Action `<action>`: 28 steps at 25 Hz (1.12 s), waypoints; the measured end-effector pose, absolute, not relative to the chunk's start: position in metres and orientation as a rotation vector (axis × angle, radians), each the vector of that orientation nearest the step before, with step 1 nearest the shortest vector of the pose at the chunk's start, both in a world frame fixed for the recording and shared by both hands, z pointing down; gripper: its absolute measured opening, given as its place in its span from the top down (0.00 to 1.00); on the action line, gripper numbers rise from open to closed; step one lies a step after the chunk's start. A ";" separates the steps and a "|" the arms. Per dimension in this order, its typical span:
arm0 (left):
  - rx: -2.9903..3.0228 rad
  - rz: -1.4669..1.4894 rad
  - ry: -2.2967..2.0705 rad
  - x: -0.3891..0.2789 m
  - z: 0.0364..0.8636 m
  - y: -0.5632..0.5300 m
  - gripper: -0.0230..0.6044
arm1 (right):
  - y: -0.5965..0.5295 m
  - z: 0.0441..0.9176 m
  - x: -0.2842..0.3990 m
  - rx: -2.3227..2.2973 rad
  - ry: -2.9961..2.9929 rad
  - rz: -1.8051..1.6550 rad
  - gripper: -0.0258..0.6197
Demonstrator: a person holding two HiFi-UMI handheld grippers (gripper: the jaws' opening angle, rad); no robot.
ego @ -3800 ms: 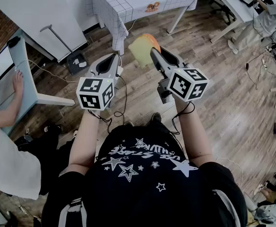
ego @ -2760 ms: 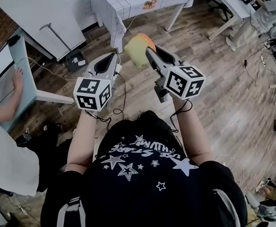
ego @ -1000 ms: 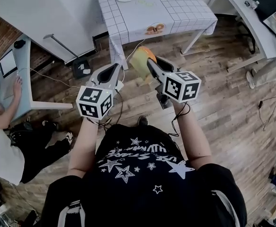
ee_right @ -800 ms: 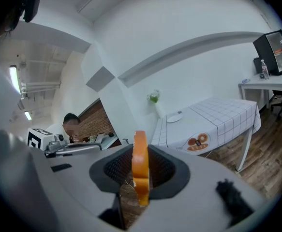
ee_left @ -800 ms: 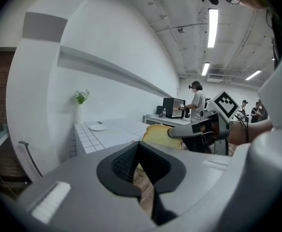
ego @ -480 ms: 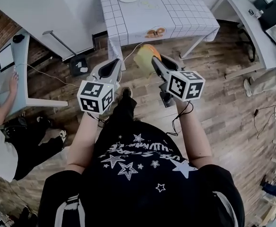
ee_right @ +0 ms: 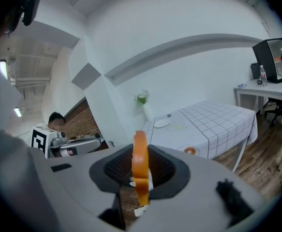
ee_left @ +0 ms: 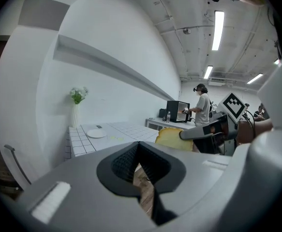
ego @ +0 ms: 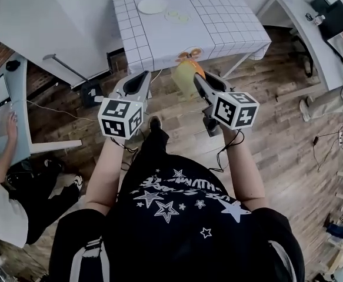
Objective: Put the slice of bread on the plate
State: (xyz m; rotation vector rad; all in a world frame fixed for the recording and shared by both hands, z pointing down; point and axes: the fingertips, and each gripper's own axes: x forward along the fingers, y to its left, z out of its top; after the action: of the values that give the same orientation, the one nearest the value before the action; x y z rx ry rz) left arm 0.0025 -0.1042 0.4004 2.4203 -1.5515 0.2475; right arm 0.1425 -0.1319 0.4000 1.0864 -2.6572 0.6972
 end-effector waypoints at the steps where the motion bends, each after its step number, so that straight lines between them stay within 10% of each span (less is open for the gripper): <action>1: 2.419 0.244 -1.551 0.000 0.402 -0.114 0.95 | -0.142 0.401 0.141 1.090 -2.651 0.699 0.81; 28: 2.325 0.218 -1.503 -0.111 0.433 -0.296 0.95 | -0.336 0.417 0.034 1.075 -2.535 0.736 0.81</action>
State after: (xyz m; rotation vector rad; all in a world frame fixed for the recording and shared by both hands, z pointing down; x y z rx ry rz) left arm -0.1108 -0.2963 0.4325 2.3251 -1.5027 0.2175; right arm 0.0337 -0.3359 0.4172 1.0752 -2.5355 0.7364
